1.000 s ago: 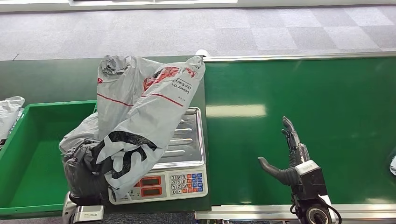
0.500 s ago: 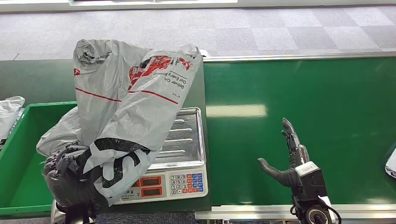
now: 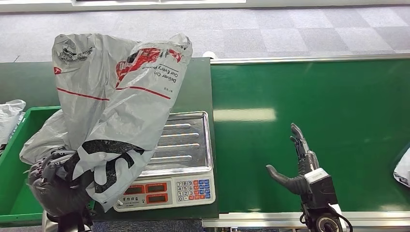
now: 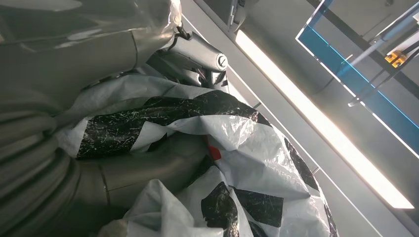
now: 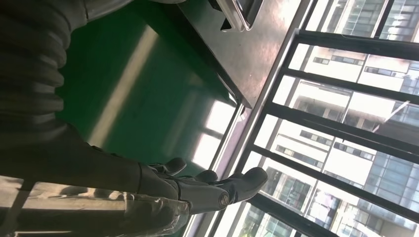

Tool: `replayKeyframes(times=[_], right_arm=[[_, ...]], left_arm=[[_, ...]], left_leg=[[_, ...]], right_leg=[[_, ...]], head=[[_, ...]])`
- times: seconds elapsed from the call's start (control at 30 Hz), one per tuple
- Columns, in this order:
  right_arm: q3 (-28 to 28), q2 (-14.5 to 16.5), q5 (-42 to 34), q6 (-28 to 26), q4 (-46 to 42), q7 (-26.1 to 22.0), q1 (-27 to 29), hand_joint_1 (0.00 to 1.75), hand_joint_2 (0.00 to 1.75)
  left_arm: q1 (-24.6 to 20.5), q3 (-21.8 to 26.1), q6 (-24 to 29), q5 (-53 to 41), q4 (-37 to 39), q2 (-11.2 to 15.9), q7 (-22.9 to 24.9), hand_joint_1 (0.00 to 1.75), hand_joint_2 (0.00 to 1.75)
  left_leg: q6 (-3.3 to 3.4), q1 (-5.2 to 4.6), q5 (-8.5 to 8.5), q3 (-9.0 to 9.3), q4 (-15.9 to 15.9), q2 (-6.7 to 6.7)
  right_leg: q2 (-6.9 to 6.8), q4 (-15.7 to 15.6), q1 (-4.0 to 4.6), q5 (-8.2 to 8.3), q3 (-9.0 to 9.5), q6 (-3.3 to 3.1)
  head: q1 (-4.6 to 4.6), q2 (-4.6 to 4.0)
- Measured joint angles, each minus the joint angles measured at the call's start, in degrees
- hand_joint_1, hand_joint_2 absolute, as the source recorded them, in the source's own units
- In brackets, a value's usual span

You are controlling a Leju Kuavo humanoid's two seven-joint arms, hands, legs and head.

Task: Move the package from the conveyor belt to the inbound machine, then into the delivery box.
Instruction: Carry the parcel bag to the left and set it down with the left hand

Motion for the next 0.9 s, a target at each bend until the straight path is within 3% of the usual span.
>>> replayKeyframes(times=[0.53,0.9], right_arm=[[0.04,-0.11,-0.01,0.0,0.0,0.0,0.01,0.0,1.75],[0.07,-0.13,-0.07,-0.72,0.0,0.11,0.4,0.0,1.75]], left_arm=[[0.29,0.48,0.01,-0.53,-0.32,-0.47,-0.01,1.75,1.75],[0.34,7.12,0.01,0.33,-0.88,-4.51,0.01,1.75,1.75]], left_leg=[[0.0,0.0,0.0,0.0,0.0,0.0],[0.0,0.0,0.0,0.0,0.0,0.0]], right_leg=[[0.0,0.0,0.0,0.0,0.0,0.0],[0.0,0.0,0.0,0.0,0.0,0.0]], head=[[0.0,0.0],[-0.01,0.0]])
